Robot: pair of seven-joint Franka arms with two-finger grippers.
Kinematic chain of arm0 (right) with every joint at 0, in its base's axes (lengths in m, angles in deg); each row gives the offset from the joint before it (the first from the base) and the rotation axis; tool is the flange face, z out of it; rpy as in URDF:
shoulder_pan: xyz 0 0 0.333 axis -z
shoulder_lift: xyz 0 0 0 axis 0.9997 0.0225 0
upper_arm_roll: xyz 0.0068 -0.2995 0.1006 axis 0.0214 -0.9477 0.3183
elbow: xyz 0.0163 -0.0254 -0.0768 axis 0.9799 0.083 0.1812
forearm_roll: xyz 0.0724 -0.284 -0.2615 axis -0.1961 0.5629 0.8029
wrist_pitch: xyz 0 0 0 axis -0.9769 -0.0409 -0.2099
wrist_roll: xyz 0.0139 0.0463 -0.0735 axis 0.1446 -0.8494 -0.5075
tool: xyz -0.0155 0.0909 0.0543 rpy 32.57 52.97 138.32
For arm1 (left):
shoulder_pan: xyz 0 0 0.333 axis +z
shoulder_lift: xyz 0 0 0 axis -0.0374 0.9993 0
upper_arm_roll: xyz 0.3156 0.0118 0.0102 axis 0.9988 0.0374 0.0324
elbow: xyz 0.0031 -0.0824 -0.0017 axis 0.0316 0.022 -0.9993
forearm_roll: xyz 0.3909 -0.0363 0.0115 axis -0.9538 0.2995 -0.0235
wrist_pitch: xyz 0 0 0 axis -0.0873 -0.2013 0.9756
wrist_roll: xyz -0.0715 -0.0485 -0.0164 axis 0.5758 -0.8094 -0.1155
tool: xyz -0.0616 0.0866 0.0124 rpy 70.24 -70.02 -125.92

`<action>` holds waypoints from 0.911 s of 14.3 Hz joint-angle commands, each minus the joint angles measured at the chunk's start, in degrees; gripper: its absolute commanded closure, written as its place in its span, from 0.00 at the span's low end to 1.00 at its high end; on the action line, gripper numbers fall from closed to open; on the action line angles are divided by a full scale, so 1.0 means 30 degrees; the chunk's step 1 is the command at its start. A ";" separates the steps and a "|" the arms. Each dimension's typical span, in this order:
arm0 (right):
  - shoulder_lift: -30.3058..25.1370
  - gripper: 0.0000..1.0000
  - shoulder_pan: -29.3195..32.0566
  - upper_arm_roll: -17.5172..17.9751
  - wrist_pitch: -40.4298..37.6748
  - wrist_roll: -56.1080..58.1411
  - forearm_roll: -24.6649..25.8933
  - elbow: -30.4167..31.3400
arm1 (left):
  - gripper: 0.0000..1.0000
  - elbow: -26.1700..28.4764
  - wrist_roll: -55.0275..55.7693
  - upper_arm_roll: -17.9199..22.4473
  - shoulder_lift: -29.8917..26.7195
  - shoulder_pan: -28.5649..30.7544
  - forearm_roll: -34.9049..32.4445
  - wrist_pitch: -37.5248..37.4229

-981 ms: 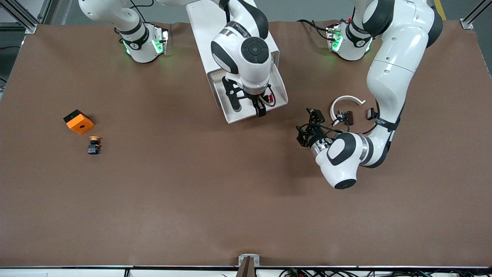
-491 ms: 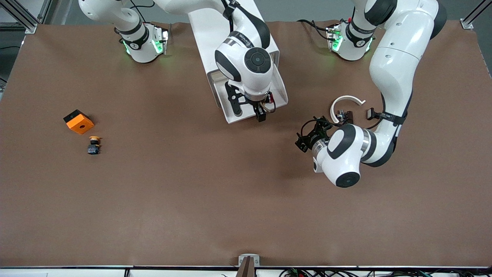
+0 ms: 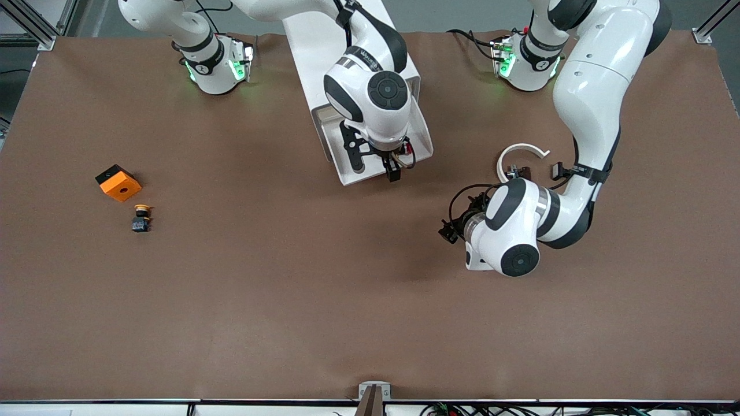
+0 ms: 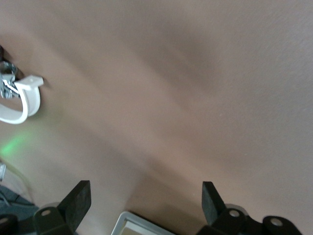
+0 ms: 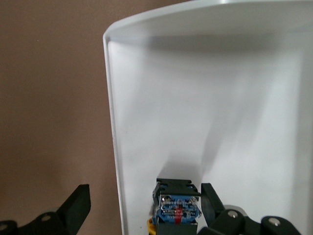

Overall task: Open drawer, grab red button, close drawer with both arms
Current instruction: 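Lift the red button out with the right gripper while the left gripper shifts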

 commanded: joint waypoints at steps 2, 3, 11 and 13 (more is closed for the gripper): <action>0.0132 0.00 -0.0115 -0.0021 -0.1257 -0.0352 -0.0279 -0.1105 | 0.00 0.0305 -0.1259 -0.0827 -0.0823 -0.0168 -0.2893 0.0658; 0.0132 0.00 -0.0144 -0.0021 -0.1405 -0.0352 -0.0395 -0.1251 | 0.00 0.0305 -0.1290 -0.0858 -0.0823 -0.0080 -0.3275 0.1154; 0.0366 0.00 -0.0642 0.0096 -0.1348 -0.0381 -0.0777 -0.1165 | 0.00 0.0598 -0.2750 -0.1269 -0.2579 0.0038 -0.4129 0.3472; 0.0482 0.00 -0.0847 0.0096 -0.1319 -0.0352 -0.0836 -0.1106 | 0.00 0.1092 -0.3338 -0.1269 -0.3192 0.0067 -0.4129 0.4346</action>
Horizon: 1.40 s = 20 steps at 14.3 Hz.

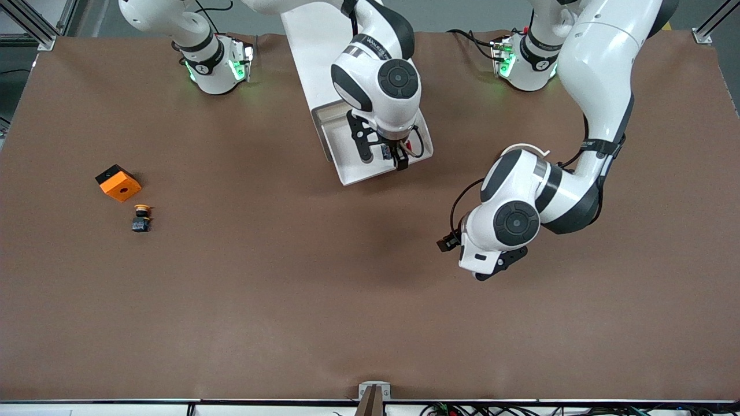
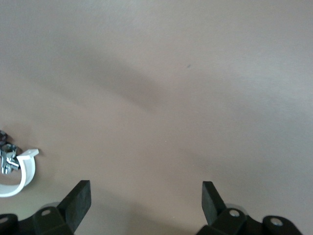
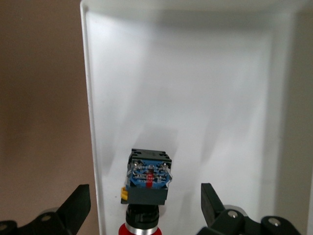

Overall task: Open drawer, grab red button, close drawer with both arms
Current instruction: 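Lift the red button out with the right gripper while the left gripper shifts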

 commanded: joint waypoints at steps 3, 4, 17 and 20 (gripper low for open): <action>0.0708 0.00 -0.0521 -0.0079 -0.0114 -0.0407 -0.0396 -0.0295 | 0.00 0.2747 -0.0964 -0.0221 -0.1413 0.0280 -0.0501 0.3196; 0.0709 0.04 -0.0522 -0.0079 -0.0114 -0.0378 -0.0396 -0.0295 | 0.00 0.3070 -0.0965 -0.0221 -0.1413 0.0309 -0.0821 0.3724; -0.0021 1.00 0.1056 -0.0197 -0.1746 0.5351 -0.0308 -0.1463 | 0.00 0.3103 -0.1931 -0.0104 -0.0974 0.0661 -0.0912 0.4549; -0.0696 1.00 0.2375 -0.0167 -0.3799 1.0327 -0.0250 -0.2198 | 0.00 0.3132 -0.1902 -0.0074 -0.0974 0.0661 -0.0883 0.4550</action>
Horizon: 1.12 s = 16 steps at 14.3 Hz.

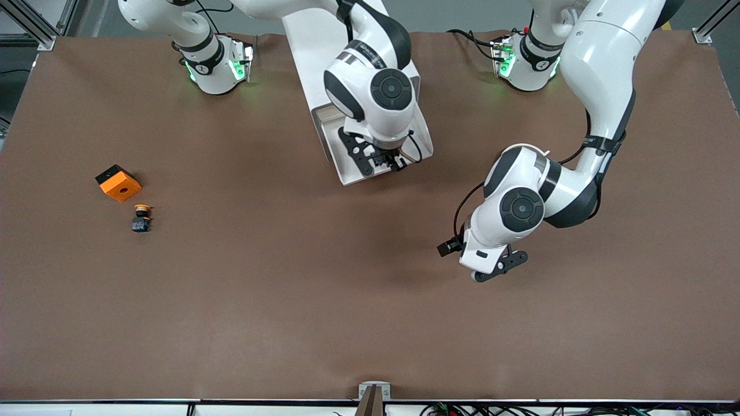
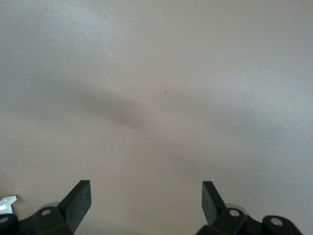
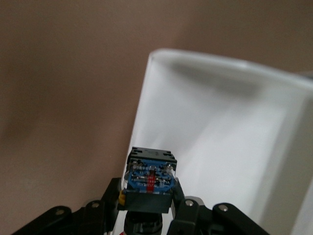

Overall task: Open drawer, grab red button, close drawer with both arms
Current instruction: 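Lift the red button out with the right gripper while the left gripper shifts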

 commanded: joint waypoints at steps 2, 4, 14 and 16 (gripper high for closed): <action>-0.1335 1.00 0.1501 0.0050 -0.2563 0.7432 -0.0088 -0.0700 | 0.00 0.0376 -0.0307 -0.0100 -0.0273 0.0141 -0.0312 0.0330; -0.2124 1.00 0.2556 0.0079 -0.3591 1.1425 -0.0059 -0.0701 | 0.00 0.0405 -0.0307 -0.0100 -0.0303 0.0140 -0.0283 0.0330; -0.9066 1.00 0.7740 -0.0097 0.0356 2.3239 0.1347 0.9336 | 0.00 0.0581 0.1332 -0.0305 -0.0361 -0.1264 -0.0224 0.0301; -0.9802 1.00 0.8620 -0.0097 0.0943 2.4999 0.1406 1.1011 | 0.00 0.0552 0.1800 -0.0393 -0.0391 -0.1966 -0.0195 0.0301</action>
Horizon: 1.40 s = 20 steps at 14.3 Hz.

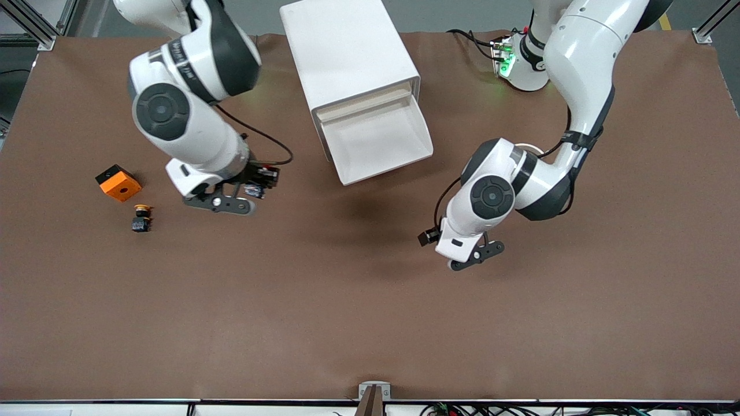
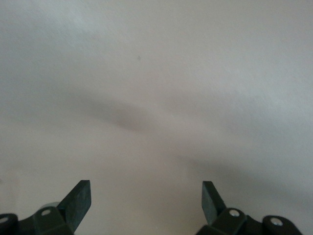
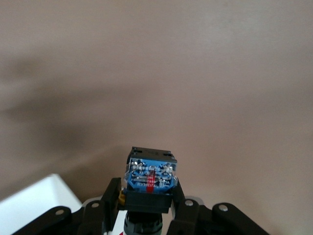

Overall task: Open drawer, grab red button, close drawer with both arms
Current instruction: 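Push the drawer shut with the left gripper while the right gripper carries the button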

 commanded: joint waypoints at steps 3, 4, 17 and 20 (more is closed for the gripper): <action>-0.2734 1.00 0.2048 0.0373 0.2992 0.4180 0.0550 0.5435 | 0.00 0.0407 0.1986 -0.0644 -0.0505 -0.1165 -0.0195 0.0256; -0.2969 1.00 0.2429 0.0373 0.4191 0.4912 0.0550 0.6459 | 0.00 0.0436 0.2280 -0.0936 -0.0506 -0.1398 -0.0195 0.0256; -0.0571 1.00 0.7413 0.0314 1.3599 1.0838 0.1779 1.1564 | 0.00 0.1257 0.4009 -0.1671 -0.0506 -0.2982 -0.0166 0.0198; 0.0628 1.00 0.7326 0.0314 1.6410 1.0867 0.1780 1.2706 | 0.00 0.1548 0.4624 -0.1672 -0.0447 -0.3566 -0.0166 -0.0007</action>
